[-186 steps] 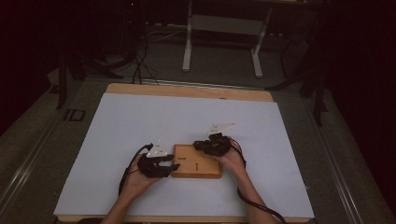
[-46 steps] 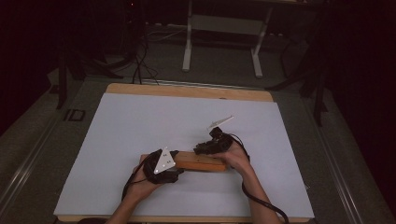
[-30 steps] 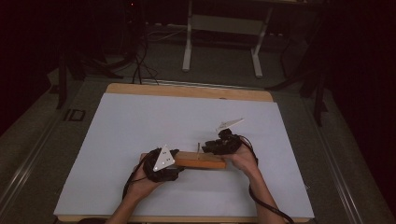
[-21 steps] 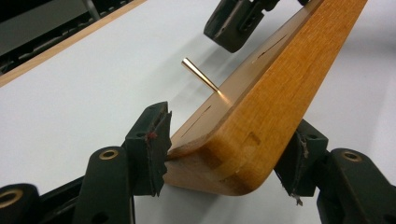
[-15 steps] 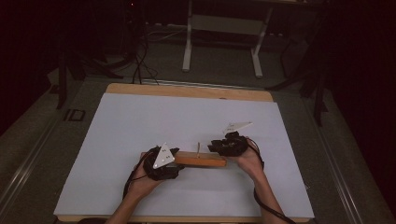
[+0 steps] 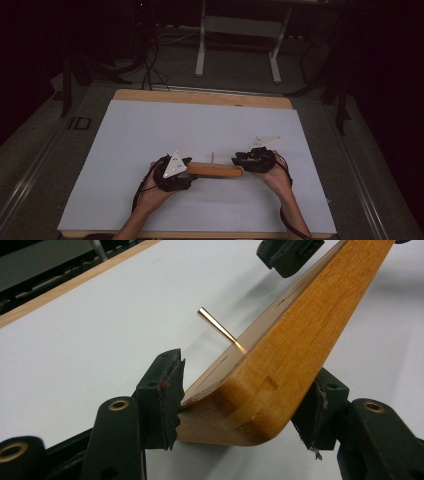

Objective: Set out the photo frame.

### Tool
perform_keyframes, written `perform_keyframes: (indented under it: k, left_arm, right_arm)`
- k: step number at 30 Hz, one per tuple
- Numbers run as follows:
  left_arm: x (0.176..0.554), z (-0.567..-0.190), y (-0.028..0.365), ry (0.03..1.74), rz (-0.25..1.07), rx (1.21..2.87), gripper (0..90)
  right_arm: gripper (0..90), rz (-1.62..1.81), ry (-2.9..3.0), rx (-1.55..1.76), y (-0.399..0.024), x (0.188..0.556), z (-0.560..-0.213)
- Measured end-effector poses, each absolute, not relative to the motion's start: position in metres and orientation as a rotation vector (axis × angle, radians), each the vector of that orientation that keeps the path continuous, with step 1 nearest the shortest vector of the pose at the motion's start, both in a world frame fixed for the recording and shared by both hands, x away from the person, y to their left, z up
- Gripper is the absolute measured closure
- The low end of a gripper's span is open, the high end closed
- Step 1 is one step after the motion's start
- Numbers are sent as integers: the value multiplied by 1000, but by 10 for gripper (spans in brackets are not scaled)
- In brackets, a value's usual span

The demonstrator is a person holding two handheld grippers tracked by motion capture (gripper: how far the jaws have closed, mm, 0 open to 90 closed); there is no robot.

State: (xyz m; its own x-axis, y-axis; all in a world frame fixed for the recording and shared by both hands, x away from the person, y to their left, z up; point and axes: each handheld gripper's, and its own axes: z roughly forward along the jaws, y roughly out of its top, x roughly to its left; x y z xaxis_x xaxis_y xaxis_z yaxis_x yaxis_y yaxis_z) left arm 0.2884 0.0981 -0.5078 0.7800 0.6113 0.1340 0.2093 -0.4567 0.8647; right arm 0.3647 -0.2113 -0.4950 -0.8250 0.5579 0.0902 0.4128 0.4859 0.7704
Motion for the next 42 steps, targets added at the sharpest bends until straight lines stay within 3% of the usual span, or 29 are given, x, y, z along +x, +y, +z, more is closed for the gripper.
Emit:
perform_keyframes:
  k: [27,38,42]
  left_arm:
    - [294,-507,100,633,514,2003,432]
    - [297,-507,100,643,508,1986,433]
    - [298,-507,100,648,505,1983,433]
  right_arm:
    - [684,1194,2561,805,-234,343,-497]
    - [564,1147,2592,736,-237,341,-505]
    - [559,1159,2601,705,-238,340,-504]
